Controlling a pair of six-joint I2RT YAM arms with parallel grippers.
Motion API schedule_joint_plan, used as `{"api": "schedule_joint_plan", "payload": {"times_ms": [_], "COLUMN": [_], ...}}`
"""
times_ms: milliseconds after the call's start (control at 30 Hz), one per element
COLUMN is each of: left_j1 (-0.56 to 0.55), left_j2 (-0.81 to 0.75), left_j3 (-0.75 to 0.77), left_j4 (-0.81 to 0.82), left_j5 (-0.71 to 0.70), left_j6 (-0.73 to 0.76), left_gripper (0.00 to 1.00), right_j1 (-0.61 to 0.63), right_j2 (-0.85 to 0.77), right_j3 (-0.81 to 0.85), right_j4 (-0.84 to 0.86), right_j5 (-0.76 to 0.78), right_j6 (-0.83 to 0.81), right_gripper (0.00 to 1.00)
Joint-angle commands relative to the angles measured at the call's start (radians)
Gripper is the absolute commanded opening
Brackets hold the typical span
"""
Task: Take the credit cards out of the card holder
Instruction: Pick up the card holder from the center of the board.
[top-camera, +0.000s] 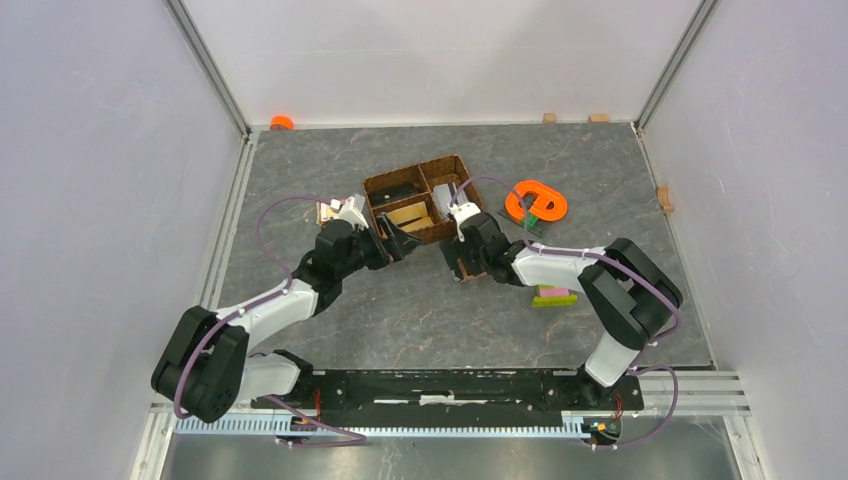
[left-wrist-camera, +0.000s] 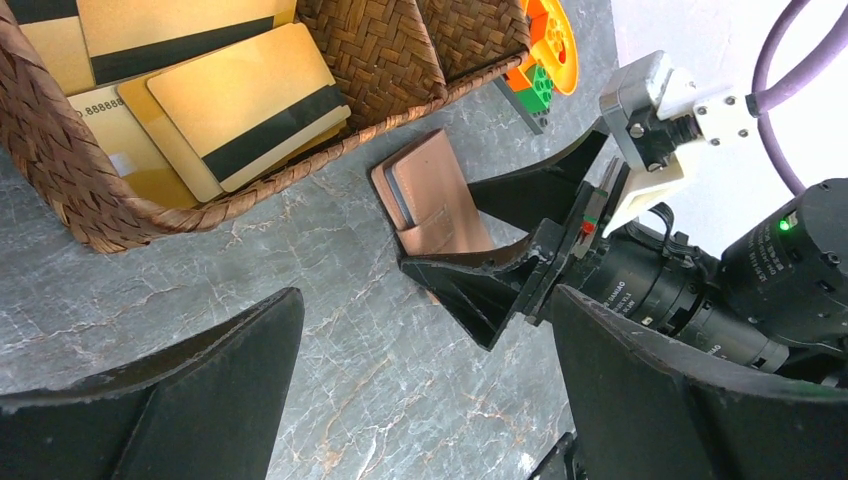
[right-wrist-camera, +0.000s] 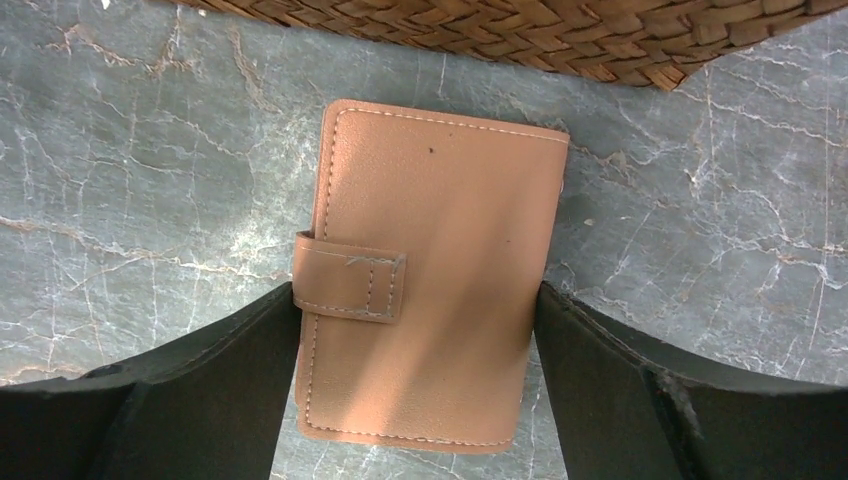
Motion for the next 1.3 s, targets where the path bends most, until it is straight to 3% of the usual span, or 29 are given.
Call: {"api": "schedule_joint_plan", "payload": {"times_ms": [0, 200, 400, 767, 1267], "left_j1": [-0.006, -0.011, -0.027, -0.031, -0.085], "left_j2": [-0.013, 0.011, 0.042, 0.061, 0.084], "left_j3": [0.036, 0.045, 0.045, -0.041, 0.008], "left_j4": [-0.008, 0.013, 0.102, 0.506, 0.419], "left_j5": [0.019, 0.057, 0.137, 0.313, 0.293], "left_j6": [0.046, 0.040, 0.029, -0.090, -0.064], "left_gripper": [0.99, 0.99, 0.99, 1.00, 1.00], "right_j1": [0.001, -0.048, -0.164, -0.197, -0.096], "right_j2": [-0.086, -0.300, -0.480, -0.460, -0.414], "right_j3": [-0.027, -0.187, -0.352, -0.438, -0.338], "right_j4": [0.009, 0.167, 0.408, 0.790, 0.581], "right_j5": [0.006, -0.106, -0.407, -0.810, -0.727], "right_j6": [0.011, 0.062, 0.156, 0.313, 0.144], "right_gripper": [0.84, 0.75, 0.74, 0.75, 0.76]}}
